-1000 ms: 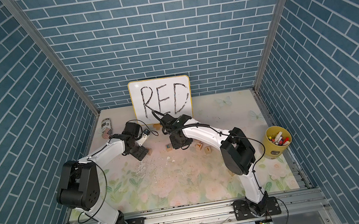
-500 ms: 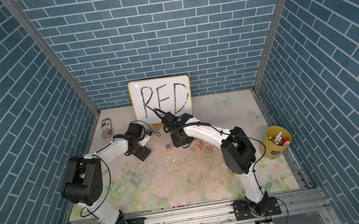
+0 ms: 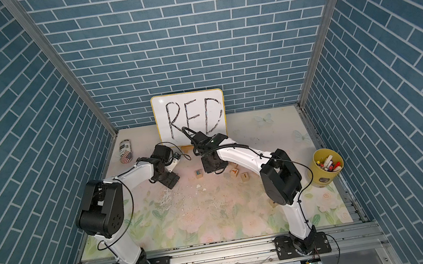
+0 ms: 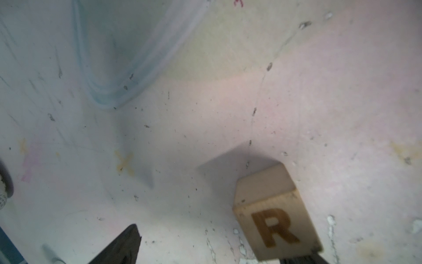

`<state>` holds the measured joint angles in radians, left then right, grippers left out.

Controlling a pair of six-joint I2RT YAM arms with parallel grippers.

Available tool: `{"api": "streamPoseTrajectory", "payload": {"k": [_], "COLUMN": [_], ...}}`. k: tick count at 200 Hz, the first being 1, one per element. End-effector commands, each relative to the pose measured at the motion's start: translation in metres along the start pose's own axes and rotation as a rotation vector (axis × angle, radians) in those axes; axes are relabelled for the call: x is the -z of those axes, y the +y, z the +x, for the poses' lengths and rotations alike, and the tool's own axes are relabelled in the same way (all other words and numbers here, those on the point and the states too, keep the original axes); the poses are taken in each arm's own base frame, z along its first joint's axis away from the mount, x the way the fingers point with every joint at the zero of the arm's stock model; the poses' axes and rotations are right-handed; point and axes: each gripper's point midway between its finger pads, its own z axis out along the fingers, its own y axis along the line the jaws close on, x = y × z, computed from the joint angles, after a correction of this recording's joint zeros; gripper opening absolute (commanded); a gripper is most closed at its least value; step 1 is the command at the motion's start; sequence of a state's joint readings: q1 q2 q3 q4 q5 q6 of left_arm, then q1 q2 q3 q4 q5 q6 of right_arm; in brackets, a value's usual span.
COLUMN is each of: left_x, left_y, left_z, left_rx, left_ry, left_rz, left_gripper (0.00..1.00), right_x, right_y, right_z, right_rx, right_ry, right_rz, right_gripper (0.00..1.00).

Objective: Assemble the uppercase word "red" with letter blocks
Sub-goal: Adjust the letter block at the center of the board.

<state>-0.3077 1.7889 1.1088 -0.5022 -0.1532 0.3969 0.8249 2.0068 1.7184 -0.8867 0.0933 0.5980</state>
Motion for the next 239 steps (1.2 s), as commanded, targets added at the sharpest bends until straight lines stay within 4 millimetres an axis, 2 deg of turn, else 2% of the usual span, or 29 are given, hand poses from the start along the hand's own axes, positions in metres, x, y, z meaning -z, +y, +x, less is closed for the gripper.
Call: {"api": "streamPoseTrajectory", "payload": {"k": [1, 30, 66, 78, 82, 118, 172, 204, 239], "left_x": [0.015, 0.039, 0.091, 0.107, 0.113, 0.149, 0.178, 0.184, 0.186], "left_y": [0.008, 0.006, 0.007, 0.007, 0.007, 0.008, 0.003, 0.001, 0.0], "left_z": [-0.003, 0.001, -0.006, -0.009, -0.01, -0.013, -0.016, -0.014, -0.013], "left_rx": [-0.01, -0.031, -0.025, -0.021, -0.02, 0.003, 0.038, 0.047, 0.051], "left_ry": [-0.019, -0.065, -0.16, -0.185, -0.195, -0.245, -0.284, -0.283, -0.288], "left_rz": [-0.034, -0.019, 0.018, 0.037, 0.043, 0.07, 0.135, 0.153, 0.155], "left_gripper": [0.93, 0.94, 0.94, 0.95, 0.95, 0.96, 0.98, 0.98, 0.98], "right_x": [-0.012, -0.031, -0.051, -0.049, -0.061, -0.075, -0.086, -0.088, -0.087], "right_y": [0.0, 0.007, 0.015, 0.019, 0.017, 0.027, 0.042, 0.058, 0.066], "right_z": [-0.005, -0.012, -0.016, -0.021, -0.017, -0.018, -0.021, -0.016, -0.012], "right_rx": [-0.05, -0.059, -0.052, -0.047, -0.044, -0.024, -0.002, 0.018, 0.033], "right_ry": [0.004, 0.019, 0.05, 0.043, 0.065, 0.092, 0.109, 0.142, 0.149], "right_rz": [-0.026, -0.055, -0.07, -0.078, -0.065, -0.09, -0.132, -0.167, -0.175], "right_gripper": [0.44, 0.42, 0.35, 0.33, 0.33, 0.33, 0.33, 0.32, 0.32]}}
